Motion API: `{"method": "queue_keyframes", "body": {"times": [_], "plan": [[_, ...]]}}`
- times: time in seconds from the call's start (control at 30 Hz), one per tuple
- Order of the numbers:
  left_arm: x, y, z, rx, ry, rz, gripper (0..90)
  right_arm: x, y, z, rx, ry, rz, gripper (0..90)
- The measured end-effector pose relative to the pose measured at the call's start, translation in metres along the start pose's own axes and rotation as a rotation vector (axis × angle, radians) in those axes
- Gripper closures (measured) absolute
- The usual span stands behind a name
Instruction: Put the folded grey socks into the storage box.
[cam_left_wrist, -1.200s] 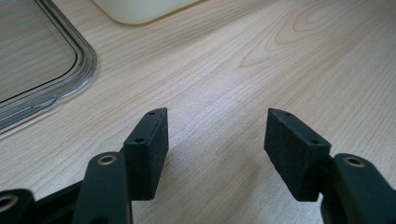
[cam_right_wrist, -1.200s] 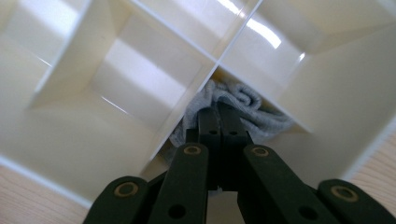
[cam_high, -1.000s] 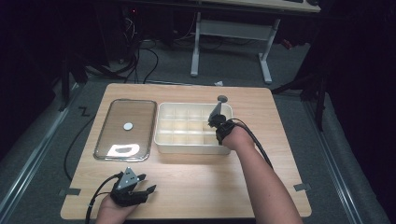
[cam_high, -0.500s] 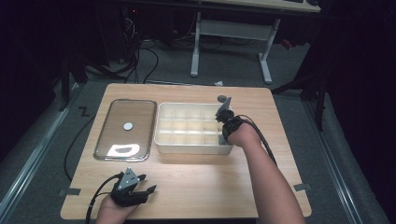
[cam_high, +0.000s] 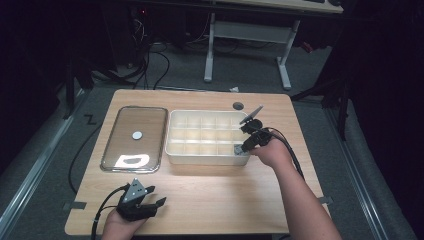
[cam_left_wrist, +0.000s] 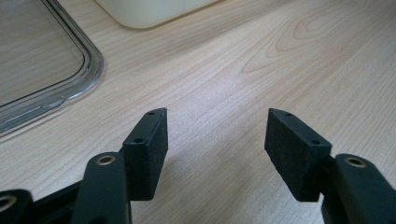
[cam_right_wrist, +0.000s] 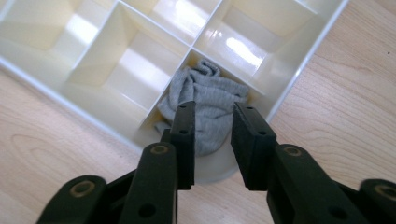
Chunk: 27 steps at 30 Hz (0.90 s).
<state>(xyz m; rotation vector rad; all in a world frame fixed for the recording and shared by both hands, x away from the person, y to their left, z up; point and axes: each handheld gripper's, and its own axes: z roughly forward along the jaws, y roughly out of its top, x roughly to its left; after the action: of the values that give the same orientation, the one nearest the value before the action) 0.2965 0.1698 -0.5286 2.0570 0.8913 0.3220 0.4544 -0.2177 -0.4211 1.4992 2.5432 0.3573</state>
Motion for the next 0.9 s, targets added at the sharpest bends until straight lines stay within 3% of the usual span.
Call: {"method": "queue_keyframes", "body": {"times": [0.33, 0.43, 0.5, 0.6, 0.73, 0.83, 0.9], "plan": [[-0.001, 0.005, 0.0, -0.02, -0.004, -0.002, 39.0, 0.003, -0.035, -0.016, -0.207, 0.057, 0.031, 63.1], [-0.003, 0.005, 0.0, -0.02, -0.006, 0.004, 38.9, 0.005, -0.045, -0.017, -0.25, 0.049, 0.025, 59.9], [-0.003, 0.005, 0.0, -0.026, 0.001, 0.006, 38.4, 0.005, -0.048, -0.015, -0.26, 0.05, 0.033, 57.2], [-0.003, 0.004, 0.001, -0.034, 0.012, 0.01, 37.7, 0.008, -0.051, -0.013, -0.256, 0.005, 0.006, 53.8], [-0.005, 0.005, 0.001, -0.034, 0.009, 0.03, 36.4, 0.01, -0.056, -0.012, -0.321, 0.028, 0.024, 53.1], [-0.006, 0.005, 0.0, -0.045, 0.016, 0.035, 36.4, 0.013, -0.059, -0.01, -0.336, -0.004, 0.013, 52.0], [-0.006, 0.003, 0.0, -0.046, 0.015, 0.036, 36.4, 0.016, -0.064, -0.011, -0.383, 0.004, 0.01, 52.8]]}}
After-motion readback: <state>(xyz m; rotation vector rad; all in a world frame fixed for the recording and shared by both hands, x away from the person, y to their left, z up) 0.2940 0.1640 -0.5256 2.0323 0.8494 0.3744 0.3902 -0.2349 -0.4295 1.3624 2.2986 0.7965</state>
